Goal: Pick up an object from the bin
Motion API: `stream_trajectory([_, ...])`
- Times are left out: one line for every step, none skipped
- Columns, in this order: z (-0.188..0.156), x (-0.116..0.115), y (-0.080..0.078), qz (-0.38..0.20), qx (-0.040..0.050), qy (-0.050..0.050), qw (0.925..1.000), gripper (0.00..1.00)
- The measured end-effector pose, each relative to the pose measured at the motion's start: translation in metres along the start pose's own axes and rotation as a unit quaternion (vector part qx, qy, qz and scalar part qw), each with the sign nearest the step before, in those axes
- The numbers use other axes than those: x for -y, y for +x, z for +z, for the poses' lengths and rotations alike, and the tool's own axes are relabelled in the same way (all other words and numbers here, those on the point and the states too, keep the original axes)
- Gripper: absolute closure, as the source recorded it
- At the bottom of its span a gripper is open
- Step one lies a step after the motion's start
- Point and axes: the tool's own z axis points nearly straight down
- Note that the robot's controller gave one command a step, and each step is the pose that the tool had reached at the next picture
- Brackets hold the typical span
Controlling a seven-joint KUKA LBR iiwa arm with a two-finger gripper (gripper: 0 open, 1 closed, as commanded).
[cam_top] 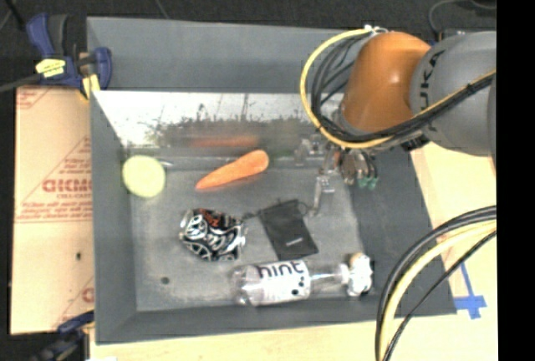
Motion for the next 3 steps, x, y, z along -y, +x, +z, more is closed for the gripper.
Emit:
stream_trajectory([0.035, -0.01, -0.004, 0.002, -0.0134, -0.002, 0.9999, 0.0])
stream_trajectory([0.039, -0.014, 0.023, -0.013, 0.0007, 0.0, 0.9999, 0.0])
stream_trajectory([0.057, -0.017, 0.027, 0.01, -0.0071, -0.001, 0.9999, 0.0])
